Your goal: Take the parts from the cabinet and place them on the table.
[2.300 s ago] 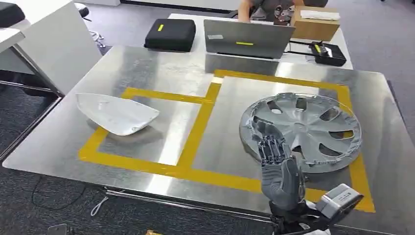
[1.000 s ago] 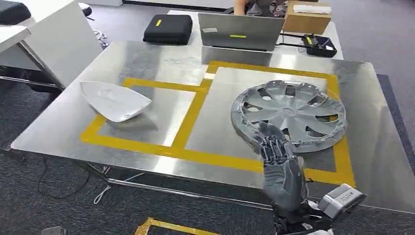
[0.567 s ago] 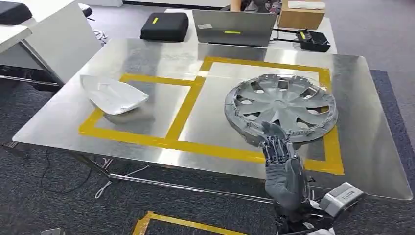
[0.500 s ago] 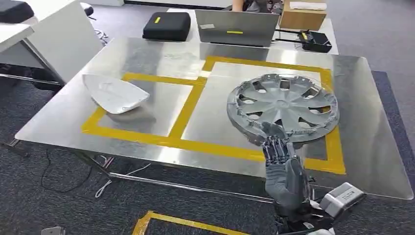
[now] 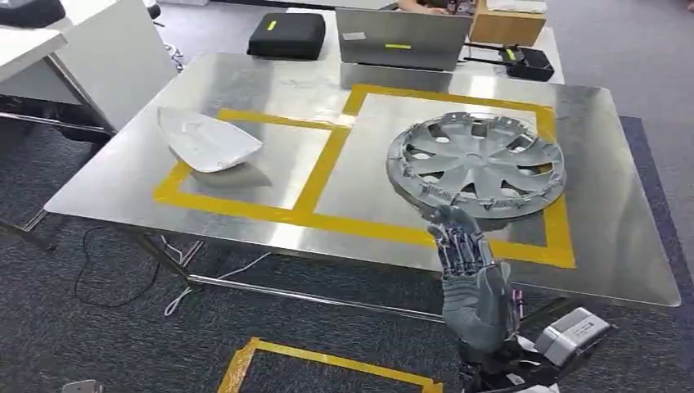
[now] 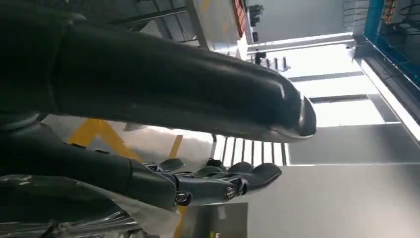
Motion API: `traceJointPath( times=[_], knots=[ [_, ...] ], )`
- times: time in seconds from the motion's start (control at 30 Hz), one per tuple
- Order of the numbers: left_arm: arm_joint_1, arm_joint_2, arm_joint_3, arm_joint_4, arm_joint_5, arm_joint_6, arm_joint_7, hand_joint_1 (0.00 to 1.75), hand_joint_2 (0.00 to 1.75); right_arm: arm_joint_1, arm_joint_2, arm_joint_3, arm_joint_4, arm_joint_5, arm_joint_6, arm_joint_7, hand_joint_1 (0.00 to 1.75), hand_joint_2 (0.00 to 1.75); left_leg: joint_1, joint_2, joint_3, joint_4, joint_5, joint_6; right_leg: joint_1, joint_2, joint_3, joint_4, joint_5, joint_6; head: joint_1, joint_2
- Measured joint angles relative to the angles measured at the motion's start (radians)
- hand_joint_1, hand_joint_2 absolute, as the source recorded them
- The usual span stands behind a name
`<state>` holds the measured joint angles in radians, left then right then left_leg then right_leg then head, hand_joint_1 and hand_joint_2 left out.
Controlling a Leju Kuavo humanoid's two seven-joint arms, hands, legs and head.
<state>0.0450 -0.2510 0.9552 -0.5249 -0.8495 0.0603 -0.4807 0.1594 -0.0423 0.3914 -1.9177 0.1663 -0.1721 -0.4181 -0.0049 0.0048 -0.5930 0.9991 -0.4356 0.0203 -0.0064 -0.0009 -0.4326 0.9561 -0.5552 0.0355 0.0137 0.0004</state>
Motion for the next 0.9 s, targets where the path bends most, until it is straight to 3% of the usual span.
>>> traceJointPath(
  times=[0.07, 0.1, 0.13, 0.17, 0.23, 0.27, 0.3, 0.33, 0.37, 0.43, 0.47, 0.5, 0.67, 0.7, 0.73, 0.77, 0.8, 0.83, 0.87, 0.9],
  knots=[
    [-0.001, 0.000, 0.000, 0.002, 0.000, 0.000, 0.000, 0.00, 0.00, 0.003, 0.000, 0.000, 0.000, 0.000, 0.000, 0.000, 0.00, 0.00, 0.002, 0.000, -0.001, -0.001, 0.011, -0.012, 0.004, 0.001, -0.021, 0.002, 0.003, -0.007, 0.001, 0.000],
    [0.001, 0.001, 0.001, 0.002, 0.000, 0.000, 0.000, 0.00, 0.00, 0.003, 0.000, -0.001, 0.000, 0.000, 0.000, 0.000, 0.00, 0.00, 0.001, -0.001, -0.004, 0.000, 0.016, -0.018, -0.001, -0.001, -0.027, -0.003, 0.013, -0.018, 0.002, 0.000],
    [0.001, 0.002, 0.002, 0.003, 0.000, 0.000, 0.000, 0.00, 0.00, 0.001, 0.000, 0.000, 0.000, 0.001, 0.000, 0.000, 0.00, 0.00, 0.005, -0.003, -0.013, 0.015, -0.010, -0.024, -0.005, -0.005, -0.033, -0.005, 0.022, -0.030, 0.001, 0.000],
    [0.002, 0.002, 0.002, 0.003, 0.000, 0.001, -0.001, 0.00, 0.00, 0.002, 0.000, 0.000, 0.000, 0.001, 0.000, 0.001, 0.00, 0.00, 0.005, -0.003, -0.025, 0.054, -0.061, -0.029, -0.005, -0.006, -0.041, -0.005, 0.029, -0.039, -0.004, 0.000],
    [0.002, 0.000, 0.002, 0.005, 0.000, 0.001, -0.001, 0.00, 0.00, 0.003, 0.000, -0.001, 0.000, 0.001, 0.000, 0.001, 0.00, 0.00, 0.011, -0.003, -0.067, 0.210, -0.173, -0.039, -0.004, -0.008, -0.058, -0.004, 0.044, -0.040, -0.007, 0.000],
    [0.001, 0.000, 0.002, 0.005, 0.000, 0.001, -0.001, 0.00, 0.00, 0.003, 0.000, 0.000, 0.000, 0.001, 0.000, 0.001, 0.00, 0.00, 0.012, -0.003, -0.084, 0.282, -0.204, -0.042, -0.003, -0.008, -0.062, -0.001, 0.053, -0.039, -0.007, 0.000],
    [0.001, 0.000, 0.002, 0.005, 0.000, 0.001, -0.001, 0.00, 0.00, 0.004, 0.000, 0.000, 0.000, 0.001, 0.000, 0.001, 0.00, 0.00, 0.013, -0.003, -0.083, 0.313, -0.204, -0.044, -0.003, -0.008, -0.074, 0.004, 0.060, -0.038, -0.007, 0.000],
    [0.001, 0.001, 0.002, 0.006, 0.000, 0.001, -0.001, 0.00, 0.00, 0.004, 0.000, -0.001, 0.000, 0.001, 0.000, 0.001, 0.00, 0.00, 0.014, -0.003, -0.061, 0.297, -0.182, -0.044, -0.003, -0.008, -0.084, 0.009, 0.064, -0.037, -0.008, 0.000],
    [0.002, 0.001, 0.002, 0.006, 0.000, 0.001, -0.001, 0.00, 0.00, 0.004, 0.000, -0.001, 0.000, 0.001, 0.000, 0.001, 0.00, 0.00, 0.015, -0.002, -0.020, 0.236, -0.149, -0.043, -0.004, -0.008, -0.094, 0.015, 0.067, -0.035, -0.007, 0.000],
    [0.001, 0.002, 0.002, 0.006, 0.000, 0.001, -0.001, 0.00, 0.00, 0.003, 0.000, -0.001, 0.000, 0.001, 0.000, 0.001, 0.00, 0.00, 0.016, -0.003, 0.098, 0.038, -0.083, -0.037, -0.004, -0.008, -0.106, 0.031, 0.068, -0.032, -0.008, 0.000],
    [0.000, 0.002, 0.002, 0.006, 0.000, 0.001, -0.001, 0.00, 0.00, 0.003, 0.000, -0.001, 0.000, 0.001, 0.000, 0.000, 0.00, 0.00, 0.013, -0.004, 0.128, -0.005, -0.105, -0.032, 0.001, -0.008, -0.115, 0.037, 0.070, -0.027, -0.008, 0.000],
    [0.000, 0.002, 0.002, 0.006, 0.000, 0.001, -0.001, 0.00, 0.00, 0.003, 0.000, -0.001, 0.000, 0.001, 0.000, 0.001, 0.00, 0.00, 0.011, -0.005, 0.120, -0.009, -0.095, -0.025, 0.002, -0.007, -0.121, 0.039, 0.075, -0.022, -0.007, 0.000],
    [0.000, 0.002, 0.002, 0.006, 0.000, 0.001, -0.001, 0.00, 0.00, 0.003, 0.000, -0.001, 0.000, 0.001, 0.000, 0.001, 0.00, 0.00, 0.010, -0.005, 0.117, -0.008, -0.095, -0.024, 0.001, -0.007, -0.122, 0.039, 0.076, -0.020, -0.006, 0.000],
    [0.001, 0.002, 0.002, 0.007, 0.000, 0.001, -0.001, 0.00, 0.00, 0.003, 0.000, 0.000, 0.000, 0.001, 0.000, 0.001, 0.00, 0.00, 0.008, -0.005, 0.104, -0.006, -0.091, -0.017, 0.000, -0.006, -0.126, 0.039, 0.087, -0.006, -0.005, 0.000],
    [-0.004, 0.001, 0.002, 0.008, 0.000, 0.001, -0.002, 0.00, 0.00, 0.003, 0.000, -0.002, 0.000, 0.001, 0.000, 0.001, 0.00, 0.00, 0.013, 0.001, 0.080, -0.018, -0.060, 0.020, -0.003, -0.002, -0.165, 0.100, 0.011, 0.010, -0.003, 0.000],
    [-0.003, 0.003, 0.003, 0.008, 0.000, 0.002, -0.001, 0.00, 0.00, 0.005, 0.000, -0.002, 0.000, 0.002, 0.000, 0.001, 0.00, 0.00, 0.009, 0.002, 0.047, -0.016, -0.037, 0.025, -0.005, -0.001, -0.235, 0.309, -0.105, 0.017, -0.002, 0.000],
    [-0.003, 0.003, 0.003, 0.008, 0.000, 0.002, -0.001, 0.00, 0.00, 0.005, 0.000, -0.002, 0.000, 0.001, 0.000, 0.001, 0.00, 0.00, 0.007, 0.002, 0.034, -0.014, -0.028, 0.025, -0.004, -0.001, -0.245, 0.355, -0.114, 0.018, 0.000, 0.000],
    [-0.003, 0.003, 0.003, 0.008, 0.000, 0.002, -0.002, 0.00, 0.00, 0.005, 0.000, -0.002, 0.000, 0.001, -0.001, 0.001, 0.00, 0.00, 0.006, 0.002, 0.023, -0.013, -0.020, 0.025, -0.004, -0.001, -0.229, 0.347, -0.094, 0.017, 0.000, 0.000],
    [-0.003, 0.003, 0.003, 0.009, 0.000, 0.002, -0.001, 0.00, 0.00, 0.005, 0.000, -0.003, 0.000, 0.001, -0.001, 0.001, 0.00, 0.00, 0.005, 0.002, 0.014, -0.012, -0.014, 0.023, -0.004, -0.001, -0.191, 0.299, -0.060, 0.014, 0.000, 0.000],
    [-0.003, 0.003, 0.003, 0.009, 0.000, 0.002, -0.001, 0.00, 0.00, 0.004, 0.000, -0.003, 0.000, 0.001, -0.001, 0.001, 0.00, 0.00, 0.004, 0.002, 0.006, -0.010, -0.008, 0.021, -0.004, -0.001, -0.133, 0.210, -0.019, 0.011, 0.000, 0.000]
  ],
)
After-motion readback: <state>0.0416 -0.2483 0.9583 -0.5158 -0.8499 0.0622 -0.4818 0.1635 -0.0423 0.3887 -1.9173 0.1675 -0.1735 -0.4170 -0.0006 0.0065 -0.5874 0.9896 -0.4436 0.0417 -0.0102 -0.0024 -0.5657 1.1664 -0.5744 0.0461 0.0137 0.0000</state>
